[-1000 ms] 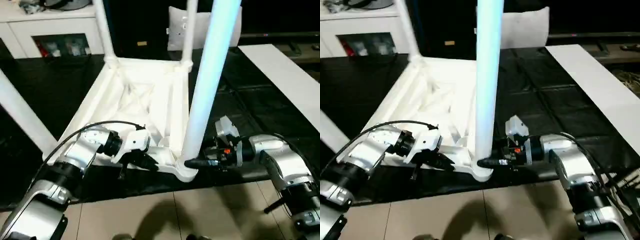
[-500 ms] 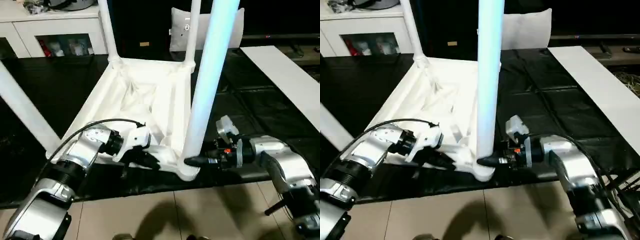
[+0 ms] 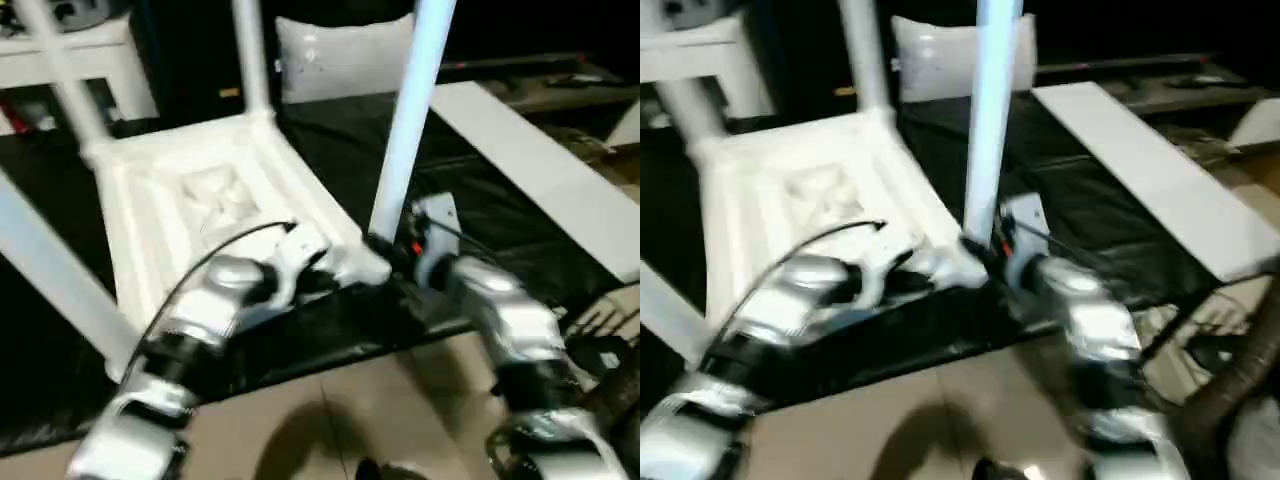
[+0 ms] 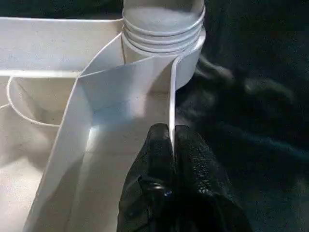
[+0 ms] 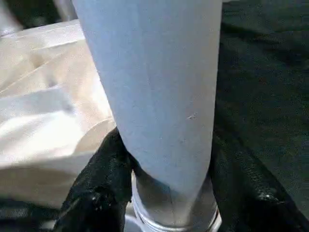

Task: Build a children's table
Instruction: Rotate leg to tighten

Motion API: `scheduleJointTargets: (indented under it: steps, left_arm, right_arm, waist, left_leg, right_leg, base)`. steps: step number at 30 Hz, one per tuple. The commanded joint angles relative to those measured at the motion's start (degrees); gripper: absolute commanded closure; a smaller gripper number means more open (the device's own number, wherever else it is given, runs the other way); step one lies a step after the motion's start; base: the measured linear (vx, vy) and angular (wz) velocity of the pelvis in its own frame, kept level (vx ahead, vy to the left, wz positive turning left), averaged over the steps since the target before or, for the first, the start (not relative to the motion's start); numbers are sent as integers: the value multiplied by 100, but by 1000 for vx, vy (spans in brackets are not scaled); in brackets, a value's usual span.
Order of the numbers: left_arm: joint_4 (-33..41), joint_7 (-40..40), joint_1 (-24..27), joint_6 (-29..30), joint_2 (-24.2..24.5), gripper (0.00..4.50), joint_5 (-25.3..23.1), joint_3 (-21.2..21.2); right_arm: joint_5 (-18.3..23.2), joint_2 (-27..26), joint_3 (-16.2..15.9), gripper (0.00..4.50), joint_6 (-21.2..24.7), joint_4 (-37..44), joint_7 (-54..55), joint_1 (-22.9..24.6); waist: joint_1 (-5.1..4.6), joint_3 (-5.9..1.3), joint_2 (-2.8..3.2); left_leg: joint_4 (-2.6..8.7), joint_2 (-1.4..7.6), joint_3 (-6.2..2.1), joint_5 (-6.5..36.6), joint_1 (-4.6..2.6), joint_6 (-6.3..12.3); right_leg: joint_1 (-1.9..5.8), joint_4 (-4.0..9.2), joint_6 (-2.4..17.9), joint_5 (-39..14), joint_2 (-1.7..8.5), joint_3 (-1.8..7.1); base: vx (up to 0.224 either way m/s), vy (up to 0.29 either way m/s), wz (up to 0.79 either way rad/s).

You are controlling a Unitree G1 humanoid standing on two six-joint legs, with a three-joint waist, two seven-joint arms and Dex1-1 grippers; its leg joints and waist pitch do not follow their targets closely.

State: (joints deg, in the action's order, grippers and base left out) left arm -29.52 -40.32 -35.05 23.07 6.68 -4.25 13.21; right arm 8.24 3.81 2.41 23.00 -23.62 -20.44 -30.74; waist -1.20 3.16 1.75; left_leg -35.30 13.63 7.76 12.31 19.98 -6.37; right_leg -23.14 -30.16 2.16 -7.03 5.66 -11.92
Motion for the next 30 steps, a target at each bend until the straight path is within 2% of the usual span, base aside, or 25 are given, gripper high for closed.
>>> scheduleJointTargets:
  steps: [1,3,7,8,10,11,12,13,14,16,17,19,20,22,24,26,28,29,30]
  left_arm:
    - [447,316,-351,-127,-233,450,122,-209]
    - [541,180,-293,-164,-171,450,100,-135]
    - [629,-11,-212,-226,-46,450,110,-38]
    - [642,-196,-147,-354,77,450,122,25]
    - [650,-356,-87,-466,182,450,141,77]
    - [653,-494,-47,-529,265,450,151,123]
    - [647,-675,-5,-658,362,450,160,180]
    - [643,-798,23,-751,428,450,165,220]
    - [593,-1026,64,-844,600,450,145,299]
    - [539,-1432,104,-1058,804,450,177,382]
    - [517,-1620,120,-1227,898,450,185,420]
    - [494,-2238,161,-1604,1184,450,250,538]
    - [477,-2469,174,-1814,1281,450,275,587]
    - [439,-2689,181,-2077,1371,450,300,638]
    - [284,-3091,117,-2303,1604,450,226,792]
    - [182,-3306,79,-2441,1684,450,252,850]
    - [103,-3470,45,-2596,1747,450,254,910]
    - [32,-3625,6,-2700,1795,450,242,956]
    - [-17,-3738,-24,-2782,1827,450,234,986]
  right_arm:
    - [50,-285,-196,197,-252,-284,-103,-12]
    - [96,-267,-165,180,-296,-191,-228,33]
    - [94,-142,-238,141,-379,37,-489,143]
    - [116,29,-264,132,-441,204,-724,250]
    - [204,174,-227,124,-505,316,-917,336]
    - [265,305,-221,112,-600,395,-1113,397]
    - [324,461,-235,96,-626,494,-1356,470]
    - [364,567,-245,84,-638,562,-1522,520]
    - [382,861,-304,77,-783,635,-1952,618]
    - [385,1248,-432,68,-922,715,-2585,735]
    - [392,1392,-456,54,-970,745,-2818,775]
    - [529,1787,-523,54,-992,866,-3585,847]
    - [557,1913,-564,54,-1038,902,-3827,864]
    - [587,2036,-609,54,-1106,926,-4037,879]
    - [754,2300,-677,54,-1170,963,-4679,887]
    - [831,2421,-740,54,-1227,955,-4970,886]
    - [861,2489,-797,68,-1272,931,-5158,874]
    - [882,2542,-852,78,-1260,919,-5350,858]
    - [895,2573,-891,78,-1246,915,-5489,845]
  waist:
    - [22,-453,7]
    - [53,-469,-7]
    - [100,-500,-38]
    - [119,-525,-44]
    - [167,-558,-36]
    - [203,-556,-15]
    - [203,-548,-34]
    - [245,-546,-42]
    - [281,-541,2]
    - [347,-530,-15]
    - [382,-512,-1]
    - [417,-502,-6]
    - [441,-493,-10]
    - [482,-487,-17]
    - [529,-462,-25]
    - [569,-458,-49]
    - [608,-458,-38]
    - [618,-460,-72]
    - [635,-461,-61]
  left_leg:
    - [404,-94,64,1469,33,376]
    - [410,-91,71,1159,46,431]
    - [389,-119,97,723,80,561]
    - [379,-118,88,519,108,605]
    - [356,-110,81,176,152,747]
    - [347,-104,80,56,146,810]
    - [343,-100,98,53,143,841]
    - [335,-123,110,91,149,882]
    - [338,-120,110,161,145,874]
    - [345,-112,122,270,134,844]
    - [356,-106,133,430,114,780]
    - [370,-102,134,628,88,692]
    - [379,-89,131,706,98,670]
    - [385,-85,137,806,70,630]
    - [390,-88,154,1010,16,584]
    - [410,-66,156,1065,12,559]
    - [412,-67,157,1077,-21,523]
    - [414,-76,162,1042,-12,515]
    - [412,-83,169,1021,-17,527]
  right_leg:
    - [439,415,163,-2563,335,217]
    - [432,358,319,-2308,332,274]
    - [420,275,466,-2100,308,328]
    - [429,214,521,-1923,306,342]
    - [439,122,621,-1486,305,372]
    - [427,101,668,-1320,303,379]
    - [411,95,692,-1299,294,388]
    - [411,98,702,-1341,291,392]
    - [409,103,670,-1466,293,387]
    - [397,126,601,-1630,276,382]
    - [385,163,528,-1849,281,385]
    - [374,205,428,-2120,274,375]
    - [374,204,383,-2177,275,382]
    - [349,226,349,-2294,271,384]
    - [311,262,321,-2539,253,372]
    - [323,274,260,-2656,276,385]
    - [302,278,272,-2696,277,398]
    - [312,272,261,-2717,269,404]
    - [305,271,273,-2731,260,416]
  base:
    - [0,0,0]
    - [0,0,0]
    - [0,0,0]
    - [0,0,0]
    - [0,0,0]
    - [0,0,0]
    - [0,0,0]
    - [0,0,0]
    - [0,0,0]
    - [0,0,0]
    - [0,0,0]
    - [0,0,0]
    - [0,0,0]
    - [0,0,0]
    - [0,0,0]
    - [0,0,0]
    - [0,0,0]
    - [0,0,0]
    - [0,0,0]
